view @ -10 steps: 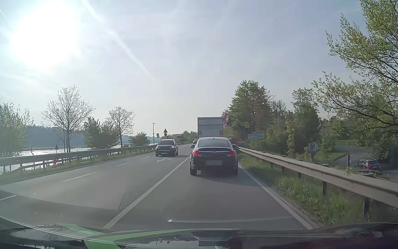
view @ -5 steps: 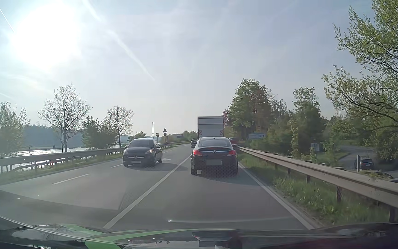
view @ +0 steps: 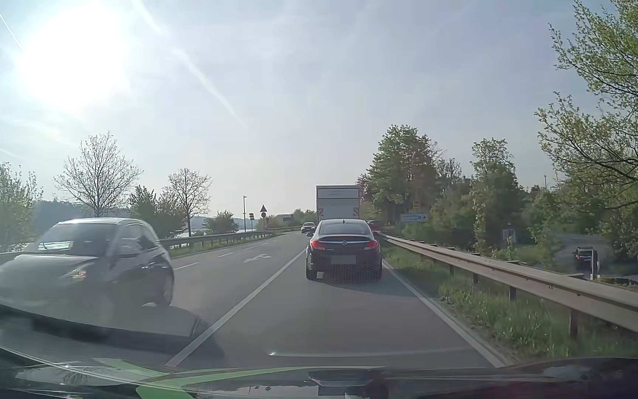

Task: Follow the waypoints while adhering to traffic rules and regulations

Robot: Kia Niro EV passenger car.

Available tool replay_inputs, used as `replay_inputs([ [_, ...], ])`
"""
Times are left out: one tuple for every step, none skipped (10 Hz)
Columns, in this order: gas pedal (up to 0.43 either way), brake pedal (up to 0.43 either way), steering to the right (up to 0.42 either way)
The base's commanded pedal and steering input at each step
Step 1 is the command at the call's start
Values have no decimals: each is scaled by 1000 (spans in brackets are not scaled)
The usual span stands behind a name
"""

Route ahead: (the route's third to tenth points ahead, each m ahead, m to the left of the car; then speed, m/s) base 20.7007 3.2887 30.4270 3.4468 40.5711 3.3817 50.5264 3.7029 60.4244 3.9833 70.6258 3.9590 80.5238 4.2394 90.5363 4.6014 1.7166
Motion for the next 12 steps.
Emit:
replay_inputs([
  [0,24,-4],
  [0,24,-4],
  [0,37,-4],
  [0,37,-4],
  [0,43,-4],
  [0,49,-4],
  [0,55,-4],
  [0,55,-4],
  [0,61,-4],
  [0,55,-4],
  [0,61,-4],
  [0,61,-4],
])
